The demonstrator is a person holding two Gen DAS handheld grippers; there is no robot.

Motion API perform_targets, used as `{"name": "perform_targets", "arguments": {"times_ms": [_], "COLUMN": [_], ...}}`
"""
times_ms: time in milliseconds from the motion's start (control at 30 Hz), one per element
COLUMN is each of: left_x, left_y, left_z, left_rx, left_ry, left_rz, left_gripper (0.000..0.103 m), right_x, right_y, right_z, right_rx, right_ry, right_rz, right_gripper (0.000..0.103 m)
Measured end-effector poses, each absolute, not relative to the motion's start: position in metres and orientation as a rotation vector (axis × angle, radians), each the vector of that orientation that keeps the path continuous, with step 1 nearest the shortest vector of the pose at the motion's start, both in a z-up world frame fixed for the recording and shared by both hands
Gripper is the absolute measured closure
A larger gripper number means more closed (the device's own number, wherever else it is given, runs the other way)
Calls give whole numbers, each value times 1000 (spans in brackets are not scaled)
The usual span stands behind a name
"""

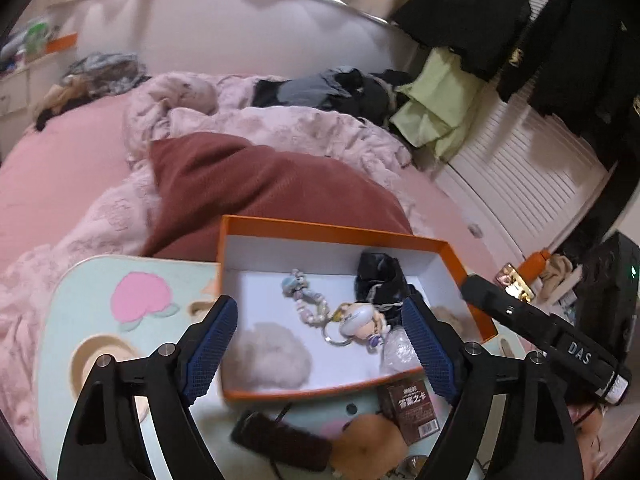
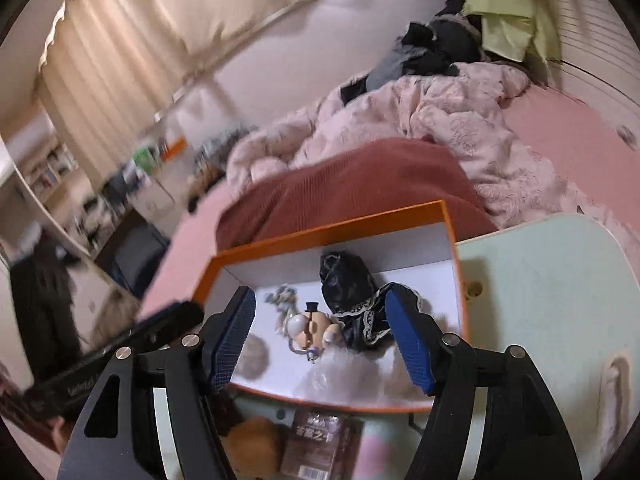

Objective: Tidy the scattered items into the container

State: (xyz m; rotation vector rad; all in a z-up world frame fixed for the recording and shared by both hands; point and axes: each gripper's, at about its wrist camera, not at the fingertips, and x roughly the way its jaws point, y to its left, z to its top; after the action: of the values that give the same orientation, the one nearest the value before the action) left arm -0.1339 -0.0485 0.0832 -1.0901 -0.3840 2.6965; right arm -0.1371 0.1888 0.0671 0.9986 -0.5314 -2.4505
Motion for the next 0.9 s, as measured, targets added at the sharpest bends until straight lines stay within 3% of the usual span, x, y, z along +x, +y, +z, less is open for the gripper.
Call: {"name": "perform_targets", "arguments": {"times_ms": [267, 400, 533, 733, 800, 867, 900], "left_x": [-89, -49, -11, 5, 5, 9, 12], "left_y": [-57, -50, -52, -39, -33, -31, -29], "left_z": [108, 80, 39, 7, 2, 0, 0], "left_rx": [-1050, -1168, -1278, -1380, -1379, -1333, -1309], "left_ry": [-355, -279, -353, -90, -3, -7, 8], "left_rz": [2798, 2759, 2733, 2830, 2864, 2869, 2873], "left_gripper": [12, 10, 10, 10, 0, 0, 0], "right_x": [-90, -48, -20, -12, -12, -4, -3], "right_y": [178, 169, 168, 186, 186, 182, 181], "right_z": [105, 97, 66, 34, 21, 13, 11], "right_rx": [903, 967, 1046, 1247, 1316, 1286, 1290], "right_ry": [-337, -125, 59, -49, -59, 33, 59], "right_rz": [-2558, -2602, -2678, -2679, -2679, -2753, -2759], "right_gripper": [35, 25, 25, 25, 24, 14, 3]}}
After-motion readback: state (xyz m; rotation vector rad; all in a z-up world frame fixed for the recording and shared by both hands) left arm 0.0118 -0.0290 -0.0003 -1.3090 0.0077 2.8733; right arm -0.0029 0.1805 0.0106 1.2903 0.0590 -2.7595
